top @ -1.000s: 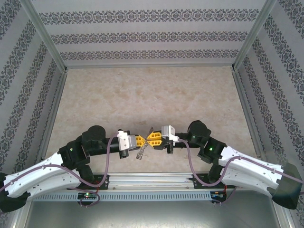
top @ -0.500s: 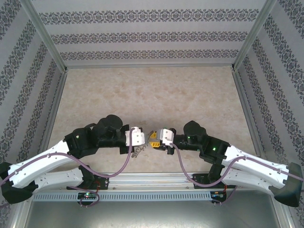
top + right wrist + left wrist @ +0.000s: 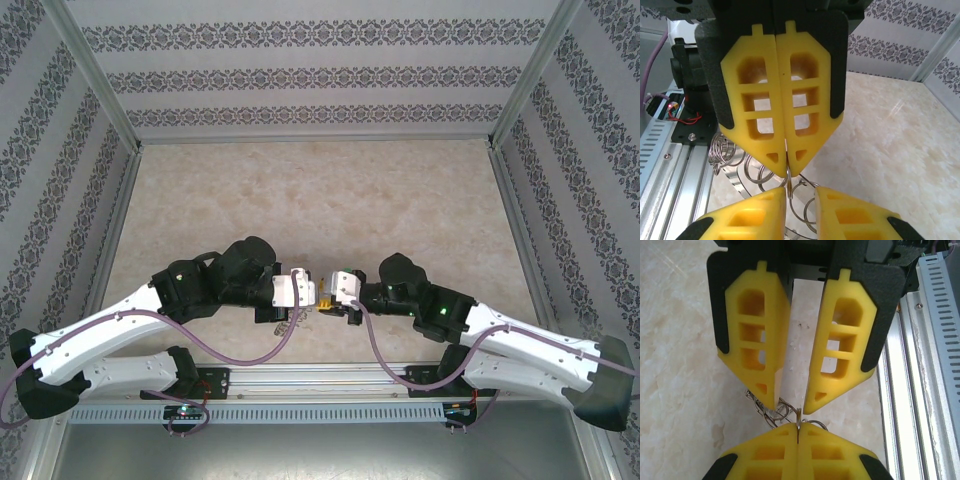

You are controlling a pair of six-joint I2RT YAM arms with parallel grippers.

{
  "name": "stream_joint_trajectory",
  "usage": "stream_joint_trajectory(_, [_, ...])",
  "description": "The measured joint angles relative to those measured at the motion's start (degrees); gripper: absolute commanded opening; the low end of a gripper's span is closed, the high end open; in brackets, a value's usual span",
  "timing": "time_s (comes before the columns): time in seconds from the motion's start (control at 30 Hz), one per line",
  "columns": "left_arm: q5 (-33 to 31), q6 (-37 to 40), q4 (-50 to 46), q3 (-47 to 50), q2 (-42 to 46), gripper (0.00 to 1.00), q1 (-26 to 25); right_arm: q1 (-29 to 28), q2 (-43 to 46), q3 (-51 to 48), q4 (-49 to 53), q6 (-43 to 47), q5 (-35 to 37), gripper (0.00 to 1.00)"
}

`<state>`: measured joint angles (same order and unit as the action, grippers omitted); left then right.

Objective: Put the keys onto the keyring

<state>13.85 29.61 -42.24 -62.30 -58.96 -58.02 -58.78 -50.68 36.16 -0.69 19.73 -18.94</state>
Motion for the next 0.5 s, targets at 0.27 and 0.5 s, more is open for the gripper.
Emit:
stream_joint_trajectory(0.27, [-0.15,0.20,-0.37,0.00,-0.35,0.00,0.00,0.00,-2.14,0.20,-1.42,-0.42,-1.29,0.06])
stream_joint_trajectory(0.5, [-0.85,0.02,-0.90,0.07,0.39,0.27,0.02,0.00,-2.86,0.44,-1.99,-1.14,-1.73,0.00])
